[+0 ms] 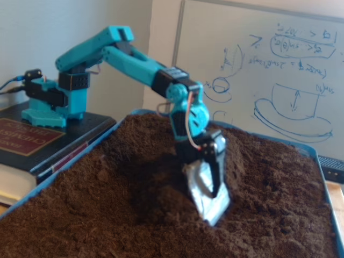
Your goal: Build a berm.
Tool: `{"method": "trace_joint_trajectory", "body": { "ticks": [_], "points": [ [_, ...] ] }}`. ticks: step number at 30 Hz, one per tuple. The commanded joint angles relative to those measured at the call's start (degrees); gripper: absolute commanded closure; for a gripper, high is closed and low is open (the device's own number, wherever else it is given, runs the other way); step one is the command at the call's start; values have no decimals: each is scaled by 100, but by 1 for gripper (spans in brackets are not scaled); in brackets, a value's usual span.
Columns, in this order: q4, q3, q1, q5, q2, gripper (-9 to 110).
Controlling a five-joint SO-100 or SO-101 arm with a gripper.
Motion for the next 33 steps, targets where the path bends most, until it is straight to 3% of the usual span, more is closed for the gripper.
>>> {"method": "trace_joint_trajectory", "body": {
  "ticks": [1,11,33],
  "points": [
    [246,-79,62,9,1239,101],
    [255,229,53,79,2821,101],
    [255,4931,-220,308,6284,101]
  ]
}}
